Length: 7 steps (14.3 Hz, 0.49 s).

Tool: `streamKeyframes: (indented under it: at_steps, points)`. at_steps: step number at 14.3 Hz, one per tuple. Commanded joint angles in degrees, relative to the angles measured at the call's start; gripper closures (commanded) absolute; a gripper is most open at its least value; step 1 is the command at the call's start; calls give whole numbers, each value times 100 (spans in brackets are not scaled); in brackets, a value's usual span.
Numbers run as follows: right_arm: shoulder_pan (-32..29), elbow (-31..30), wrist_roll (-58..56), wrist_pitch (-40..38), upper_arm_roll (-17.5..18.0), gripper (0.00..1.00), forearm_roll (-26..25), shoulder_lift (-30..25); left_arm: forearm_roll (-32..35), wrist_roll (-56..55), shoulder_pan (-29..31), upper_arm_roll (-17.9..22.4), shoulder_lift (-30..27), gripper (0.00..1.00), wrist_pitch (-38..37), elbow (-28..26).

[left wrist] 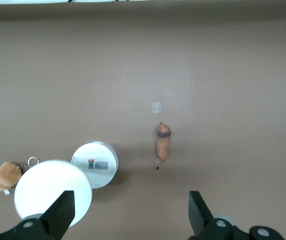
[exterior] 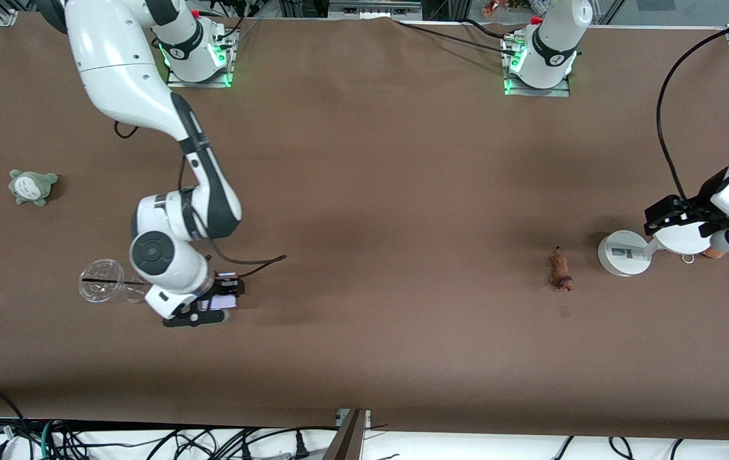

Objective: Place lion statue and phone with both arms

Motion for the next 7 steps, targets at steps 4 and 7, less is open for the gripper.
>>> streamKeyframes:
  at_steps: [4,7]
  points:
    - [-661,-221,-987,1,83,58,13,-68,-149,205,69,-43,116,0,-1240,1239]
    - [-679,-212,-988,106,83,58,5,11,-114,170,-27,-87,169,0,-1232,1319]
